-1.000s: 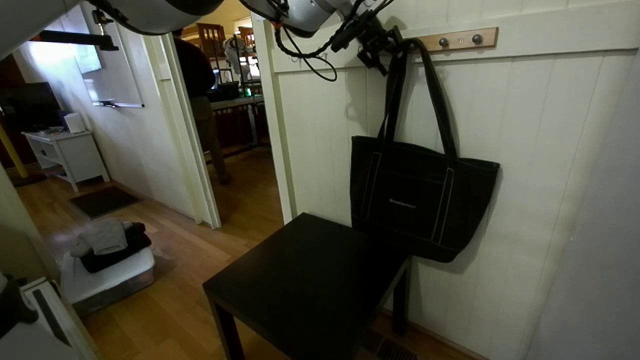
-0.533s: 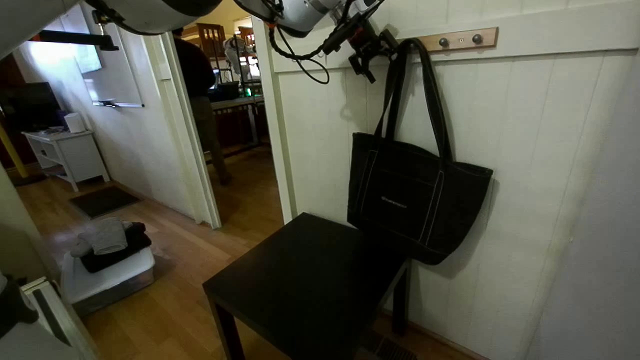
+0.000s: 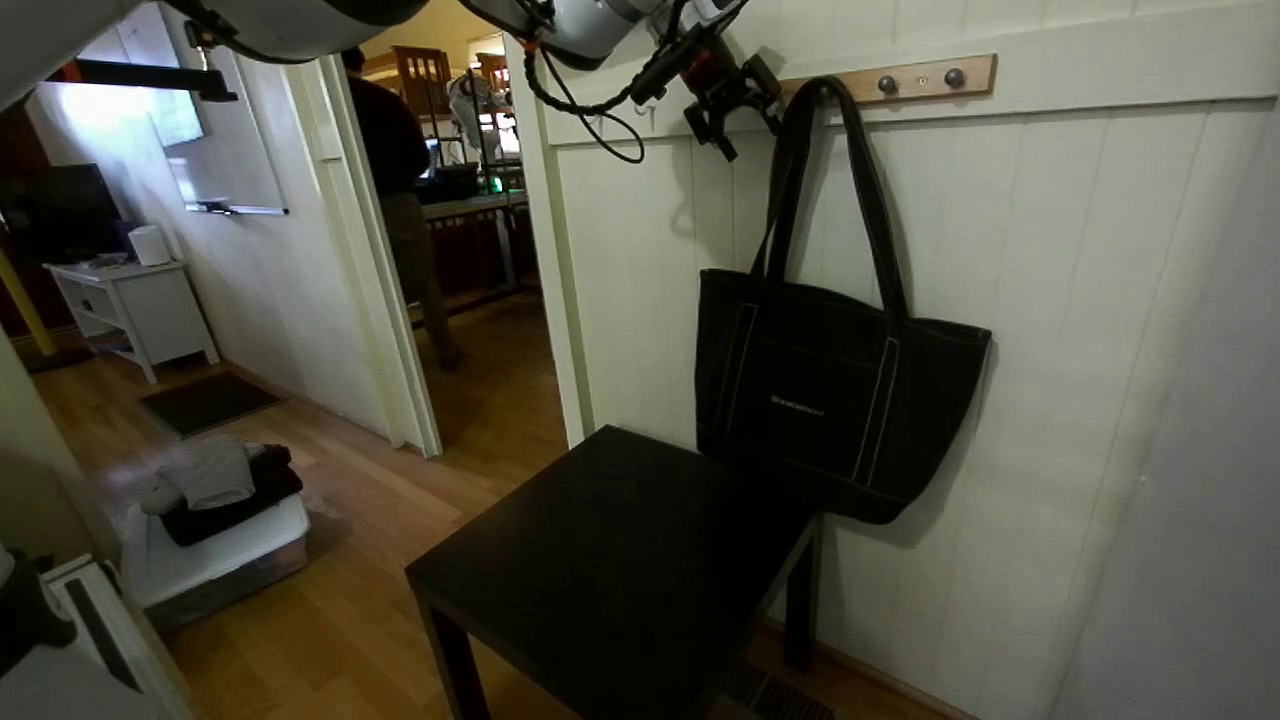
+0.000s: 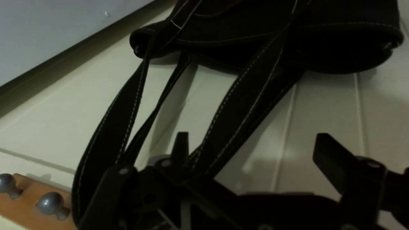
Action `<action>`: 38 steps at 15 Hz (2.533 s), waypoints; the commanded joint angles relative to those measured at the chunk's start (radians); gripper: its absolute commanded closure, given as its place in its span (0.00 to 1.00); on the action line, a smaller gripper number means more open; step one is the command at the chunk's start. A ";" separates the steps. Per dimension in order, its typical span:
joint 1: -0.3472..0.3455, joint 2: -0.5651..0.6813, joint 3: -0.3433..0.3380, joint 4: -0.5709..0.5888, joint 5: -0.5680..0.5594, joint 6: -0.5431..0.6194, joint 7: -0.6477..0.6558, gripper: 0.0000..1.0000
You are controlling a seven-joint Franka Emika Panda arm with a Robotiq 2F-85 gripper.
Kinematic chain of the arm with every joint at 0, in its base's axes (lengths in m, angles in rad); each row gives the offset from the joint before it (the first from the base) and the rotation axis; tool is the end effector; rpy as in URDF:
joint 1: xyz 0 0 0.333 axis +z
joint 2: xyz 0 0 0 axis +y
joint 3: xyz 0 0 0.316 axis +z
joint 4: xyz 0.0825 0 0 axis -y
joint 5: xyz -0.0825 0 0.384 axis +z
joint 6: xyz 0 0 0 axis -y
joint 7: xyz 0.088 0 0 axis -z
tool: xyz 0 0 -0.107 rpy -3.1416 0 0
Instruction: Move the bag to the second hook from the initial one
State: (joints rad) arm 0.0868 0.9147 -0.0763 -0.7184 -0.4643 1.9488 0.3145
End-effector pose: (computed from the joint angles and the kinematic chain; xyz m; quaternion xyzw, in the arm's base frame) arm 0.8065 0.0097 0.4542 0.9523 -0.0762 0.1944 0.2227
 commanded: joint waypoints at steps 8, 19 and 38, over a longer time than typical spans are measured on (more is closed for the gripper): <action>0.037 -0.255 0.002 -0.460 -0.031 0.310 0.216 0.00; 0.134 -0.590 -0.133 -0.928 -0.244 0.288 0.553 0.00; -0.008 -0.899 0.056 -1.358 -0.343 0.270 0.741 0.00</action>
State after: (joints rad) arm 0.1051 0.0158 -0.0475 -2.0778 -0.8080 2.2213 1.0566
